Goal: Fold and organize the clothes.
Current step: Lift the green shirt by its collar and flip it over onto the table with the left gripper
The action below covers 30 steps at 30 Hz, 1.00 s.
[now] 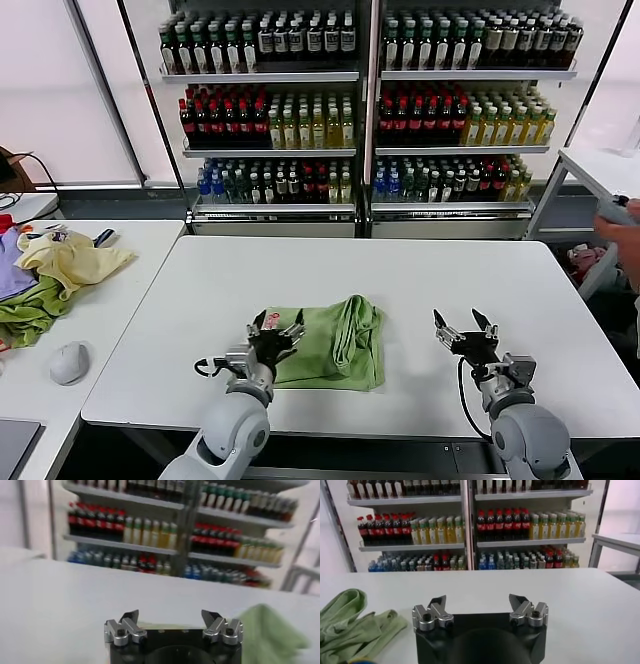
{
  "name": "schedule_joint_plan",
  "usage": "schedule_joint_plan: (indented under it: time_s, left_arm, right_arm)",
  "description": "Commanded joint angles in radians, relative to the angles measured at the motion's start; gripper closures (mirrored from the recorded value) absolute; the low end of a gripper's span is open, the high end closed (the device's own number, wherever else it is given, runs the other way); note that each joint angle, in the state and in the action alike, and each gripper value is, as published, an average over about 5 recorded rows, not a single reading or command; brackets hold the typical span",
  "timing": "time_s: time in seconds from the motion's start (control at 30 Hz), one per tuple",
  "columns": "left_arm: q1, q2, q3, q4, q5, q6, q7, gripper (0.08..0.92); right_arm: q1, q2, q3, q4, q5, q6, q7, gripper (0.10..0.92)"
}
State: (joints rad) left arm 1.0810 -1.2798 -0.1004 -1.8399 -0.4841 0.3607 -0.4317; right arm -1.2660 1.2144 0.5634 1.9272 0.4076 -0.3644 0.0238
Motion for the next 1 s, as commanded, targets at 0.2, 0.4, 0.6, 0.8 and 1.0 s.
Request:
schedule_joint_plan:
  time_s: [0.2, 0.4, 0.6, 0.8, 1.0]
  left_arm:
    - [0.056, 0.022, -0.020, 0.048, 0.157, 0.086, -0.074, 0.177]
    - [0.040, 0.009, -0.005, 0.065, 0.108, 0.119, -0.066, 0.260]
    - [0.042, 0.009, -0.004, 0.057, 0.030, 0.142, -0.050, 0.432]
    - [0.045, 0.010, -0.022, 0.043, -0.095, 0.119, -0.028, 0.605]
    - [0.040, 0.005, -0.061, 0.041, -0.259, 0.081, -0.016, 0.778]
  right_arm:
    - [-0.005, 0.001, 0.002, 0.002, -0.004, -0.001, 0.001, 0.203]
    - [-0.007, 0.000, 0.006, 0.009, -0.003, -0.003, 0.001, 0.203]
    - [-0.005, 0.002, 0.006, 0.010, -0.003, -0.003, 0.002, 0.203]
    - [0.004, 0.003, 0.003, 0.009, -0.002, -0.005, 0.003, 0.203]
    - [0.010, 0.001, -0.001, 0.010, 0.001, -0.006, 0.003, 0.203]
